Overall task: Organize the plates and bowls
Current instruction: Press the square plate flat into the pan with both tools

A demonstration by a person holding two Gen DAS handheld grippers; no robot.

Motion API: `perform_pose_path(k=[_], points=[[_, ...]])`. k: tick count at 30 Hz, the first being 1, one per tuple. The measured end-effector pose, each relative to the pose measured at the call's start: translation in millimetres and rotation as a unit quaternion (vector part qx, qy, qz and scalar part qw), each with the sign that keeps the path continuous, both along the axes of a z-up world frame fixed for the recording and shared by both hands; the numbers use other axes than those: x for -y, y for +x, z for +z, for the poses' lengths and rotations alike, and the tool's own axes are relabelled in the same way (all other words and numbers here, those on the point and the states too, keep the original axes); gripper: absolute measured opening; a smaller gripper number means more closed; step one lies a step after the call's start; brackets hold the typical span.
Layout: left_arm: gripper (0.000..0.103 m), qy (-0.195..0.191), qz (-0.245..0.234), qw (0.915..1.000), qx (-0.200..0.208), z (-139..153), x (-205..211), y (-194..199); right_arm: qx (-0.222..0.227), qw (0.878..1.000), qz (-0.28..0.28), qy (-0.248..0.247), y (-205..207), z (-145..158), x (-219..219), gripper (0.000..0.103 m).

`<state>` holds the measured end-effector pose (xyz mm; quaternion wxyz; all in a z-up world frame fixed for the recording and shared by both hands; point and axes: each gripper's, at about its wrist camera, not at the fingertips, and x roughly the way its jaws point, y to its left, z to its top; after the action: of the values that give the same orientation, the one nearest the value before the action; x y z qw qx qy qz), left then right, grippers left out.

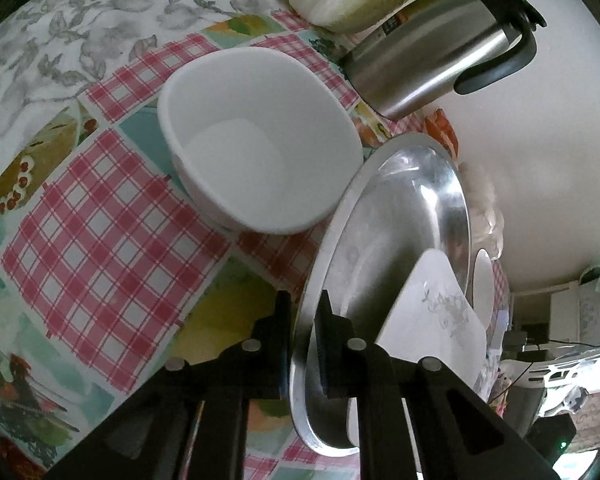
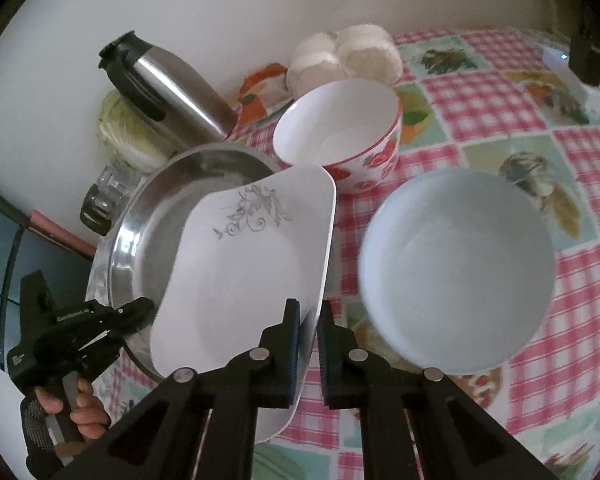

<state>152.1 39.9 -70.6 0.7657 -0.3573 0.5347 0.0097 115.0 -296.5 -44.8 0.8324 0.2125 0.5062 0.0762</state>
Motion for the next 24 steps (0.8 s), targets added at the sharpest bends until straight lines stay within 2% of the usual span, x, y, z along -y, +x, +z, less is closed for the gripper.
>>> perform_pose_path(k=[6, 9, 12, 17, 22, 24], points=[[0.012, -0.016, -0.008, 0.9996, -0.023, -12, 2, 1, 0.013, 1.0, 0.018, -0.021, 12, 6, -28, 0.01], [0.01, -0.009, -0.005, 0.9997, -0.022, -12, 1, 1, 0.018, 0.999, 0.012, -0.036, 18, 7, -39, 0.01], [0.009, -0.002, -0.008, 0.9997, -0.023, -12, 0, 3, 0.013, 1.0, -0.001, -0.026, 27, 2, -40, 0.011], [0.01, -0.009, -0.013, 0.9996, -0.024, -8, -5, 5, 0.002, 0.999, 0.003, -0.042, 36, -8, -48, 0.015], [0.012, 0.011, -0.016, 0.9994, -0.029, -1, -8, 2, 0.013, 0.999, 0.008, -0.042, 35, 4, -46, 0.015], [0.014, 0.008, -0.015, 0.9996, -0.024, 2, -11, 0, 0.022, 0.998, 0.002, -0.05, 33, 12, -43, 0.015]])
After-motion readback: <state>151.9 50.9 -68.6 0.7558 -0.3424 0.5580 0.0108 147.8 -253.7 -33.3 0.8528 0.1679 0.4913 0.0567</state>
